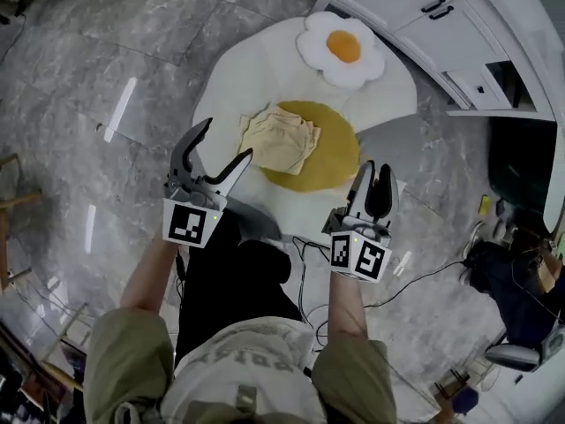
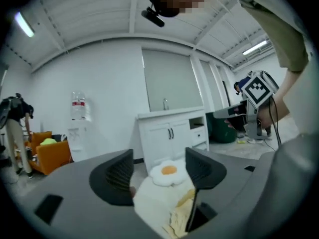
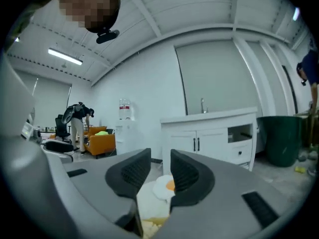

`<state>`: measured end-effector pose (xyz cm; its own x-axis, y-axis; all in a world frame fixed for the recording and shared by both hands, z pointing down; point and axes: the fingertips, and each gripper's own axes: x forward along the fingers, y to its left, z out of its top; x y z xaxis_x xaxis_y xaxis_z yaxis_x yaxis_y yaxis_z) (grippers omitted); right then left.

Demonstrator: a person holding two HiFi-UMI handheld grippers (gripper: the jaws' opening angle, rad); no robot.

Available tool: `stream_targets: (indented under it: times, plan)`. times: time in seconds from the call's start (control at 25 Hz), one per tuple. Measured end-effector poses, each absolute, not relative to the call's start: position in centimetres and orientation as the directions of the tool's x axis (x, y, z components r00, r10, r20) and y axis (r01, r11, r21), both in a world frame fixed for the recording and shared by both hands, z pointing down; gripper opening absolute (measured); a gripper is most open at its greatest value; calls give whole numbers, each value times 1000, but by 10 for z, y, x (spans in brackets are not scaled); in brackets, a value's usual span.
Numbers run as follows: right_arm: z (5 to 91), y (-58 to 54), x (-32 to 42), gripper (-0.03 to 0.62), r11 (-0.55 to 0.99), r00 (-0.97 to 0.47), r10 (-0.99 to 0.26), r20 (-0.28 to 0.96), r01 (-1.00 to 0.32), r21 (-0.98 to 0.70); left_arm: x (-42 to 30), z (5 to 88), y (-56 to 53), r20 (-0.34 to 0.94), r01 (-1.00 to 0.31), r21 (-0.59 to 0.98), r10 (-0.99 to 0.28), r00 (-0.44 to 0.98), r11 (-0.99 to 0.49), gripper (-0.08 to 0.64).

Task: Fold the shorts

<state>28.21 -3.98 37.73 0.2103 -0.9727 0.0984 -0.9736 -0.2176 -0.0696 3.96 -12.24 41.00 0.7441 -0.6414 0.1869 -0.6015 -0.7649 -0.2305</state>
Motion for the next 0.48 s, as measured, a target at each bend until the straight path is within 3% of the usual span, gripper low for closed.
stream_targets:
  times: [0.04, 0.08, 0.12, 0.32, 0.48]
  plan:
    - [346, -33, 282, 123, -229, 224, -971, 88, -972, -53, 28, 380, -119, 167, -651, -191, -677, 717, -735, 264]
    - [315, -25, 281, 111, -237, 233, -969, 79, -971, -37, 15, 351, -116, 140, -704, -128, -716, 684, -698, 89]
    - [284, -16, 279, 91, -242, 239, -968, 71, -970, -24, 4, 321, -112, 116, -742, -75, -744, 658, -667, 55]
    - [147, 32, 253, 29, -224, 226, -973, 44, -974, 47, -28, 189, -86, 83, -795, -36, -795, 601, -605, 36]
    - [59, 80, 238, 20, -205, 211, -976, 49, -973, 105, -49, 106, -49, 96, -838, -2, -834, 543, -546, 17]
